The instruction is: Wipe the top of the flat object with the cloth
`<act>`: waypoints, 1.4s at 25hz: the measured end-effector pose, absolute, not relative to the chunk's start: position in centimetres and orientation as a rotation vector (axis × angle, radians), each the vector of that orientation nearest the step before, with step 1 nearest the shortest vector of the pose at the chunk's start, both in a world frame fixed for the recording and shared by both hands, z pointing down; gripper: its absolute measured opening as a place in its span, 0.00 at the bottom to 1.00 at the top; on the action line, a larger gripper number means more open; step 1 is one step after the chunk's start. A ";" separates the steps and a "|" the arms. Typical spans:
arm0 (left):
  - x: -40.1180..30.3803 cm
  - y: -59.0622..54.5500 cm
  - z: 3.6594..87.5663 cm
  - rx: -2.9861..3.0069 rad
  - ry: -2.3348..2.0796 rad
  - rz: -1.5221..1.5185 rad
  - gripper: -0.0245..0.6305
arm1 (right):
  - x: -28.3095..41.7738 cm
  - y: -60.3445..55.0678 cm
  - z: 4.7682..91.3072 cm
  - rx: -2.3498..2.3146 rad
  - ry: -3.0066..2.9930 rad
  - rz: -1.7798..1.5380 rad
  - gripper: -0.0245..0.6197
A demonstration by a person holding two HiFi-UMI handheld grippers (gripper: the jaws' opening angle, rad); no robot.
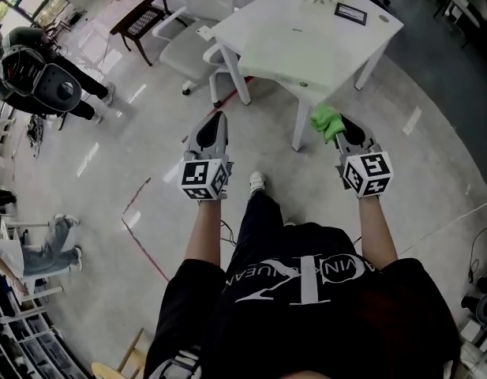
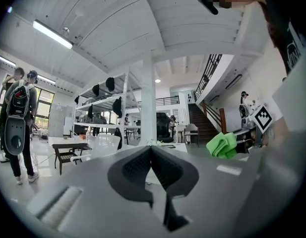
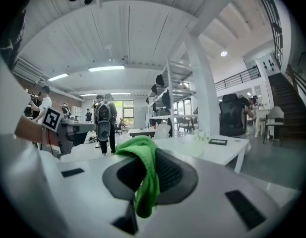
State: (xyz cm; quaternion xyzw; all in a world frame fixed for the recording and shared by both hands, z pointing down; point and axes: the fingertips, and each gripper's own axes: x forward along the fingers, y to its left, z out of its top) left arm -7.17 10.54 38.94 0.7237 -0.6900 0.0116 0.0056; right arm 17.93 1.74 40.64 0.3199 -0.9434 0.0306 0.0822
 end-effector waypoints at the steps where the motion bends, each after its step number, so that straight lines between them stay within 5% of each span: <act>1: -7.7 9.7 38.9 2.272 -2.153 0.036 0.05 | 17.5 1.2 40.6 0.957 -2.814 0.091 0.09; 35: -21.1 -13.4 46.5 2.402 -1.756 0.160 0.05 | 3.1 -18.0 44.5 1.197 -2.590 0.246 0.09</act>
